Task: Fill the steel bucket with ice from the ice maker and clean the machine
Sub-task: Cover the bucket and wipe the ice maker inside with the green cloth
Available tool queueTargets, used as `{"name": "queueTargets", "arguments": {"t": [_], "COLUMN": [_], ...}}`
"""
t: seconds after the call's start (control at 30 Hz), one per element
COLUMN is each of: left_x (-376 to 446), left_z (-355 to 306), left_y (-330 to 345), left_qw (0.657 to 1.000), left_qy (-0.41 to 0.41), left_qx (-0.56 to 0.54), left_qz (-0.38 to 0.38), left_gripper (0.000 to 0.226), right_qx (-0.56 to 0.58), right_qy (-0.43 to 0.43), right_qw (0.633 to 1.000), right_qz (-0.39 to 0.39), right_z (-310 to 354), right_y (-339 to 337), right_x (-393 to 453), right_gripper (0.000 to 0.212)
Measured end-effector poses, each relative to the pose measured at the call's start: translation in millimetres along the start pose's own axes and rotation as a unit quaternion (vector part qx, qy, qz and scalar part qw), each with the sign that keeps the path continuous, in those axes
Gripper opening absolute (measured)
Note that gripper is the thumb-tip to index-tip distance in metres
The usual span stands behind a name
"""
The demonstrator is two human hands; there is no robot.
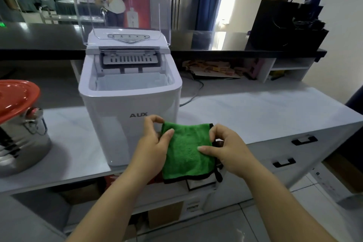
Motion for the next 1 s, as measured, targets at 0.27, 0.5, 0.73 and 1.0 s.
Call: {"name": "queueTargets", "arguments": {"t": [0.27, 0.5, 0.73, 1.0], "left_x": [33.5, 59.3, 77.9, 97.6], "left_z": [-10.8, -18.9, -5.0, 15.8], "left_y": [70.6, 127.6, 170.1, 198.1], "left_qw": [0.999, 0.997, 0.995, 0.992], "left_qy": [0.0, -0.039, -0.085, -0.11], "left_qx": [0.026, 0.028, 0.024, 0.03], "left_qz": [0.021, 0.054, 0.047, 0.044], "left_gripper": [0.03, 0.039, 0.057, 0.063], "right_qx": [-0.044, -0.099, -0.129, -0.178], "right_qy": [0.023, 0.012, 0.051, 0.082], "right_qw": [0.999, 0.993, 0.988, 0.977], "right_qz": [0.022, 0.056, 0.064, 0.084], "right_z": [-12.4, -23.6, -55.0, -81.5], "right_y": [-66.4, -122.1, -162.5, -176.3], "right_x": [27.5, 58.2, 84.5, 108.8], "right_gripper": [0.058, 0.076, 0.076, 0.076]}}
Point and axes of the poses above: each hand's wrist, its own x-axis towards the middle knuckle, its own y-axis out of the palm, z = x × y, the point moved 6 cm from there along x, towards the middle knuckle, and after that the axes turned 14 degrees about x, right-handed, at the moved point
